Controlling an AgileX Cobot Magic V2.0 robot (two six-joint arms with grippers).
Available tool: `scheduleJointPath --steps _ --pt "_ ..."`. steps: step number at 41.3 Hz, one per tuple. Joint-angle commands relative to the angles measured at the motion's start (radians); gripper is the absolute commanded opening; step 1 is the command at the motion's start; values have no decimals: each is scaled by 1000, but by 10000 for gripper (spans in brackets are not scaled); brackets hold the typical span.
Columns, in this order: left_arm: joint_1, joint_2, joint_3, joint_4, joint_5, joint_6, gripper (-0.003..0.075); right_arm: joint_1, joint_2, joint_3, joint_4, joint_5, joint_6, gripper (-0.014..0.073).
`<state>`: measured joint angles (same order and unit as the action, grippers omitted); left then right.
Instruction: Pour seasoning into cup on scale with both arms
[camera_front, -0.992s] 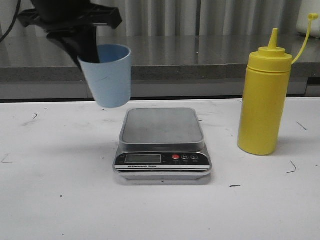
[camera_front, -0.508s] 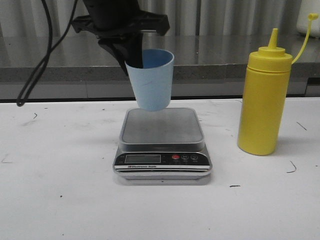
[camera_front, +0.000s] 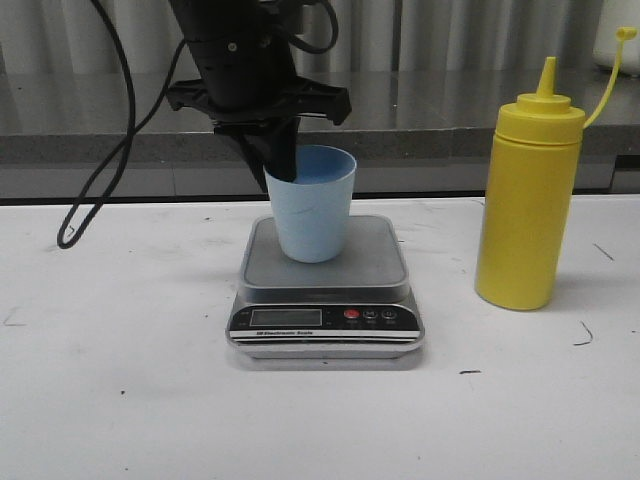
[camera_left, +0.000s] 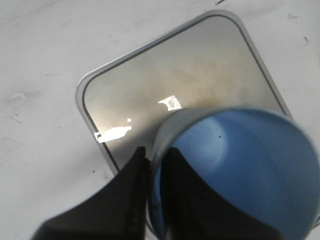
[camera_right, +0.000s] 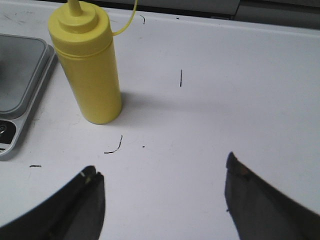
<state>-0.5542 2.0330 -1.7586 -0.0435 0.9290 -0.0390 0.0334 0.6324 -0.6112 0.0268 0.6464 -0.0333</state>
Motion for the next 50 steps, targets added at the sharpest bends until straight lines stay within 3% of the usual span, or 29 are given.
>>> scheduleJointPath --steps 1,6,22,31,50 --pt "-7 -56 -33 -27 -32 -2 245 -1 6 -32 -9 -58 -3 528" --pt "-7 -56 -35 -42 -39 -2 359 -1 6 -32 -9 -58 -3 528" --pt "-7 -281 28 -14 -64 -2 346 -1 6 -32 -9 -58 -3 528" --pt "-5 -518 244 30 -152 -2 346 -1 6 -32 -9 -58 -3 528" --pt "-5 -999 688 37 -192 -10 346 -1 6 -32 -9 -58 -3 528"
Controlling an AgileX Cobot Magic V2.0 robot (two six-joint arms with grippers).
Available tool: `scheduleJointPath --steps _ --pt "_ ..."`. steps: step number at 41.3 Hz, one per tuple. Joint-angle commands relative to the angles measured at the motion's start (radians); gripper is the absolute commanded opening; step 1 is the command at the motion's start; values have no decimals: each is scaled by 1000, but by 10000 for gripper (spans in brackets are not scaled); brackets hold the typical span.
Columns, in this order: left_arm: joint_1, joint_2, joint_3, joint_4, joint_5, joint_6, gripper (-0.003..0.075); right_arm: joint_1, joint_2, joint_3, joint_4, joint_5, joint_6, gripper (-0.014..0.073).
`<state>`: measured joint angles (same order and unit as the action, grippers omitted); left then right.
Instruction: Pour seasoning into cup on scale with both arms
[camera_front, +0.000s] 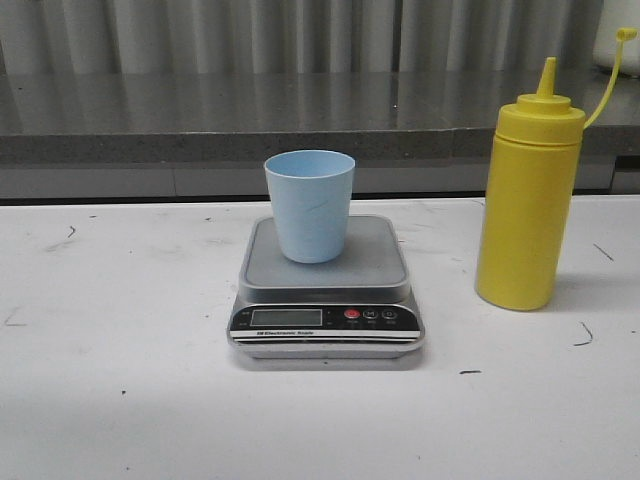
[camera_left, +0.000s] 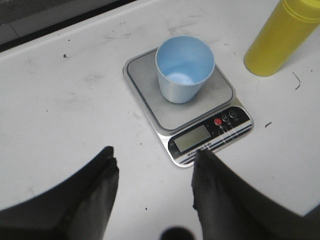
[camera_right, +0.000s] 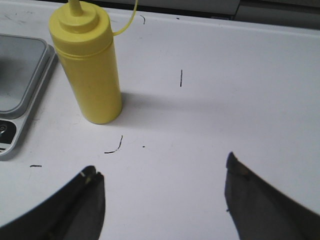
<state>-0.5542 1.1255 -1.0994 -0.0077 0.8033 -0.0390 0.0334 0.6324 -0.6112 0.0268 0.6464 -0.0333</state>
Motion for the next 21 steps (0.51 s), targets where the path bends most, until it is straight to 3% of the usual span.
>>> scheduleJointPath --steps 1,21 --pt "-5 -120 51 1 -67 -21 346 -1 6 -32 -9 -58 -3 528" --pt "-5 -510 346 8 -67 -39 346 -1 6 -32 -9 -58 -3 528"
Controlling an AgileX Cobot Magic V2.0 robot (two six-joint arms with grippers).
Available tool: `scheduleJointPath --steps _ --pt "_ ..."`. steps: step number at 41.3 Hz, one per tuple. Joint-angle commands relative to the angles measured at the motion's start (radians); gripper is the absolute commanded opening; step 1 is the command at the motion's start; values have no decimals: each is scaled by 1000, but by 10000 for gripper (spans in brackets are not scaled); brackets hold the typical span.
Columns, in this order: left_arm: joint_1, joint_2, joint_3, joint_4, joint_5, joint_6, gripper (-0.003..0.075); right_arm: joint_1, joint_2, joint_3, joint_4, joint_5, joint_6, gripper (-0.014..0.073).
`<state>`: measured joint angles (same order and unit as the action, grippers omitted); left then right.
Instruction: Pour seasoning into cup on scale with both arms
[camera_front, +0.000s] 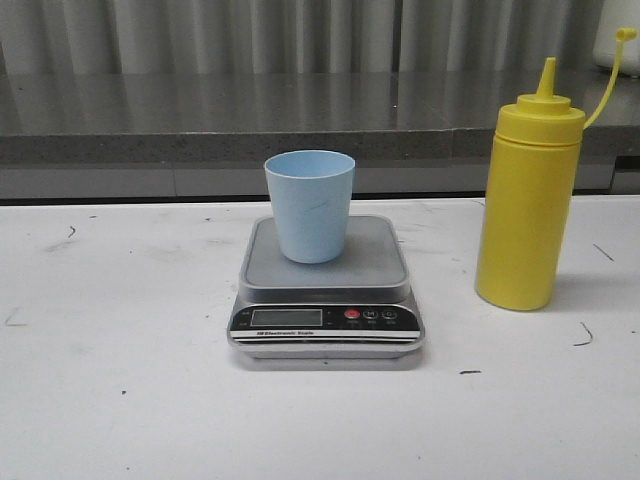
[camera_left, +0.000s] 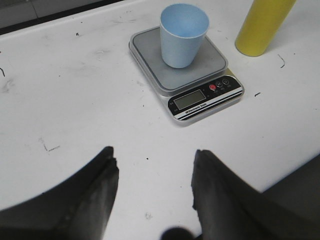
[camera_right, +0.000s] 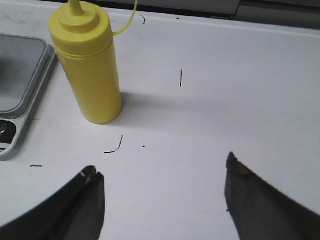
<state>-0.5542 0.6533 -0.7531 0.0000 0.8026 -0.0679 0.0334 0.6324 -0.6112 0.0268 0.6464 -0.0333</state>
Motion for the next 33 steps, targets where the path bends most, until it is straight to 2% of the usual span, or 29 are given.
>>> scheduleJointPath --steps 1,33 --pt "-5 -46 6 0 -66 -10 346 -1 6 -32 -9 -58 -3 528" --pt "-5 -67 29 0 -69 -10 346 0 10 -32 -8 -89 -12 532"
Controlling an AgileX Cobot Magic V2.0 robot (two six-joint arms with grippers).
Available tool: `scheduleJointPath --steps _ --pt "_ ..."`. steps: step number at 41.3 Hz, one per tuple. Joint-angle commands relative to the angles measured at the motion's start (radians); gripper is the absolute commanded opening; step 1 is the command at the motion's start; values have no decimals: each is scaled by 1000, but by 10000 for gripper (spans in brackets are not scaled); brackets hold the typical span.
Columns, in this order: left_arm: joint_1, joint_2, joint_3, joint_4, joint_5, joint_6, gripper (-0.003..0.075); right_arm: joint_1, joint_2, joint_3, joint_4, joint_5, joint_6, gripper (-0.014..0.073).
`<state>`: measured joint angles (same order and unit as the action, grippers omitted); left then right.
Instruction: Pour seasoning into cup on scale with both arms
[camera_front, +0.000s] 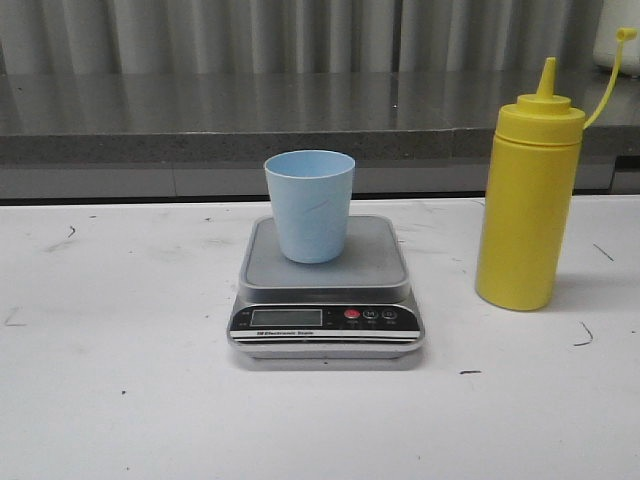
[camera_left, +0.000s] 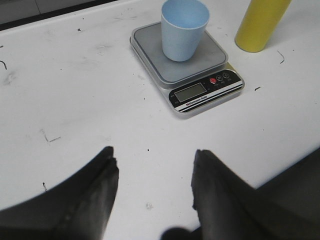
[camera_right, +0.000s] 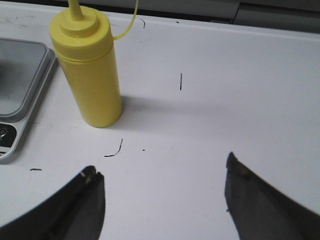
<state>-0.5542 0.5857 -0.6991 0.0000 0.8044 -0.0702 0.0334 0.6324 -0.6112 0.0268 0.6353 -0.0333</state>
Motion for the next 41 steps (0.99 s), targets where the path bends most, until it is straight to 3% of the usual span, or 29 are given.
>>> scheduleJointPath --steps 1,8,17,23,28,41 --pt "-5 1 -25 0 -71 -8 346 1 10 -33 -9 -78 -24 533" --pt "-5 1 -25 0 -71 -8 346 61 57 -43 -1 -78 -67 666" --pt "-5 1 -25 0 -71 -8 346 213 209 -136 3 -19 -67 654" --pt "-5 1 -25 0 -71 -8 346 255 309 -143 63 -85 -64 654" --pt "-5 1 -25 0 -71 -8 346 265 380 -77 96 -259 -64 654" --pt "-5 1 -25 0 -71 -8 346 264 572 166 96 -919 -64 654"
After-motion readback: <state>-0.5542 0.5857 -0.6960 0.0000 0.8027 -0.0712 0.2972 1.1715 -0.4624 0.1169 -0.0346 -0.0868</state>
